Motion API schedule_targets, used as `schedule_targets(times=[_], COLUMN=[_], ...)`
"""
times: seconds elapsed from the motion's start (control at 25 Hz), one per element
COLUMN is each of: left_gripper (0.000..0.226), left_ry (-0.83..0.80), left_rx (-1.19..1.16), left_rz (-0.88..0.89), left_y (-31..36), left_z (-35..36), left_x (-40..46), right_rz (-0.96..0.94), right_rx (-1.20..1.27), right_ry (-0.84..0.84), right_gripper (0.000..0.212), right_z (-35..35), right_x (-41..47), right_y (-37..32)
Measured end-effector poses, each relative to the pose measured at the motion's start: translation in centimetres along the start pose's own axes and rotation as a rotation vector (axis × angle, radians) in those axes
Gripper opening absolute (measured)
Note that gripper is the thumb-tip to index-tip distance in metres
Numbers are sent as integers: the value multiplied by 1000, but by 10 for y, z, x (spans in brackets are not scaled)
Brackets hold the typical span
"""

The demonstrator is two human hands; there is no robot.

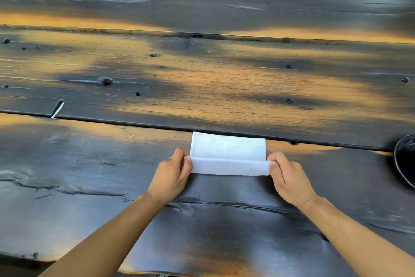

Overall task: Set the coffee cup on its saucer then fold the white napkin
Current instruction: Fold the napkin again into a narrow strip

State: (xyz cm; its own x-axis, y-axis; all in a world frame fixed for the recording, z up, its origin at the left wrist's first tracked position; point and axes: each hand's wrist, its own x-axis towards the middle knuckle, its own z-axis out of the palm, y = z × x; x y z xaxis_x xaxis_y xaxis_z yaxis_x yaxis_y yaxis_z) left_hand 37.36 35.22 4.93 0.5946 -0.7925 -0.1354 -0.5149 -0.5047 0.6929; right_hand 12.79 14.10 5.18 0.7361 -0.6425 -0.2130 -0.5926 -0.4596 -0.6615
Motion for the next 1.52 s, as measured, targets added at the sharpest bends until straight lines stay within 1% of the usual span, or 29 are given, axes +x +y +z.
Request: schedule_targets(times=[0.08, 0.16, 0.36, 0.48, 0.64, 0.76, 0.84, 0.92, 1.0, 1.08, 1.16, 1.2, 1.24, 1.28, 1.32, 1.4, 1.48, 1.52], left_gripper=[19, 16, 25, 26, 26, 24, 24, 27, 32, 34, 30, 28, 28, 31, 36, 46, 52, 54], left_ry=[47, 41, 22, 43, 70, 188, 251, 251, 232, 233, 282, 320, 350, 355, 331, 219, 95, 40], left_rx=[-10, 3, 114, 121, 118, 134, 107, 89, 94, 102, 138, 165, 209, 275, 350, 433, 443, 452], left_rz=[-42, -55, -111, -159, -204, -158, -174, -228, -273, -279, -243, -186, -89, 33, 157, 330, 387, 379], left_y=[4, 4, 5, 4, 3, 3, 3, 4, 5, 5, 6, 6, 4, 0, -4, -12, -17, -19], left_z=[1, 4, 14, 18, 22, 31, 32, 31, 30, 30, 29, 29, 28, 29, 30, 34, 36, 36], left_x=[13, 25, 51, 55, 60, 57, 57, 60, 62, 61, 59, 56, 52, 48, 43, 33, 28, 28], right_rz=[73, 143, 260, 322, 355, 361, 374, 405, 415, 442, 490, 471, 414, 322, 209, -21, -188, -226], right_rx=[29, 37, -37, -83, -125, -221, -215, -190, -220, -237, -174, -149, -149, -158, -155, -145, -223, -272], right_ry=[47, 80, 87, 91, 131, 195, 262, 301, 316, 331, 416, 482, 535, 557, 541, 417, 256, 189], right_gripper=[25, 24, 29, 30, 32, 34, 33, 31, 32, 33, 30, 28, 26, 26, 27, 30, 38, 42], right_z=[1, 1, 5, 9, 13, 17, 22, 25, 25, 25, 26, 28, 31, 37, 45, 69, 97, 109], right_x=[11, 22, 37, 43, 49, 51, 51, 52, 53, 53, 53, 53, 52, 52, 52, 52, 54, 57], right_y=[-8, -13, -23, -26, -26, -29, -29, -29, -27, -27, -31, -33, -38, -46, -56, -83, -106, -114])
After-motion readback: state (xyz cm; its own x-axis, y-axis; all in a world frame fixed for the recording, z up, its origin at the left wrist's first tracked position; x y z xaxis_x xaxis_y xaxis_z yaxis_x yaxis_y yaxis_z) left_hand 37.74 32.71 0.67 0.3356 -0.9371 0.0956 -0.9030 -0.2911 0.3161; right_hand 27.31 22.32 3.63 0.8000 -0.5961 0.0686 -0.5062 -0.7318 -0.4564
